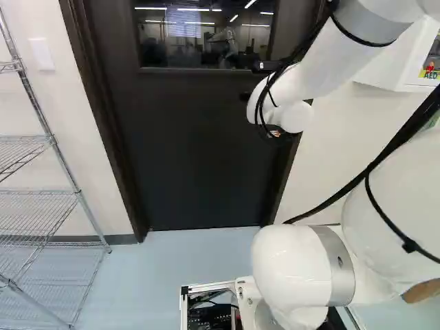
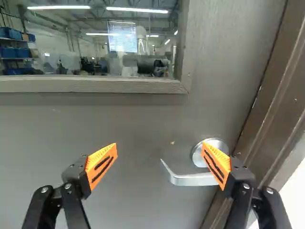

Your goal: Open the door and move inside

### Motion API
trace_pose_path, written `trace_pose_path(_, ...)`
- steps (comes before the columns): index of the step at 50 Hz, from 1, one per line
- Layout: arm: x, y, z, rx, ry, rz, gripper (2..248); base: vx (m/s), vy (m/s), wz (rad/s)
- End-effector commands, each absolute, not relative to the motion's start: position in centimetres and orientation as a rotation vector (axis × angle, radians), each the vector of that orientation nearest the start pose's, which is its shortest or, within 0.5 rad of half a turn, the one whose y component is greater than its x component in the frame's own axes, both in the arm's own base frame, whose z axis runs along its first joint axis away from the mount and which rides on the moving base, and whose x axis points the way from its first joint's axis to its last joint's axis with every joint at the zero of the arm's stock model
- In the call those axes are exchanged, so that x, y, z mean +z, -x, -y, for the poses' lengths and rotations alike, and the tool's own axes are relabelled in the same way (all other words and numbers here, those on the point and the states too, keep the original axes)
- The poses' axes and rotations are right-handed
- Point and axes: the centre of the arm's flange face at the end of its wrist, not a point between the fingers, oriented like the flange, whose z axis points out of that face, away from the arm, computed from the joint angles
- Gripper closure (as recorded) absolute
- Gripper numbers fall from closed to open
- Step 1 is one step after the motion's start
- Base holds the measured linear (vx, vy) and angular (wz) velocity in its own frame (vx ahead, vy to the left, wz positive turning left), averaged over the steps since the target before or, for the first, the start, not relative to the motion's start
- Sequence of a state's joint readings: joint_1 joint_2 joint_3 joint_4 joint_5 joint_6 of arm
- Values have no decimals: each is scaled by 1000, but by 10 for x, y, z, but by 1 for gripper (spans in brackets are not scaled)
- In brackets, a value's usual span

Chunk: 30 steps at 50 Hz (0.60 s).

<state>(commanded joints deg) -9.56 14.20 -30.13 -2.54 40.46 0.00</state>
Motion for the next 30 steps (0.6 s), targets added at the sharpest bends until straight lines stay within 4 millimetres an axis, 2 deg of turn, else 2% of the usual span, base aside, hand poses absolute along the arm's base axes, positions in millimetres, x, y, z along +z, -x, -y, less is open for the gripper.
trace_pose_path(11, 531, -396, 64, -2146, 2444, -122, 3, 0, 0, 0)
trace_pose_path(30, 513, -400, 65, -2088, 2488, -124, 3, 0, 0, 0)
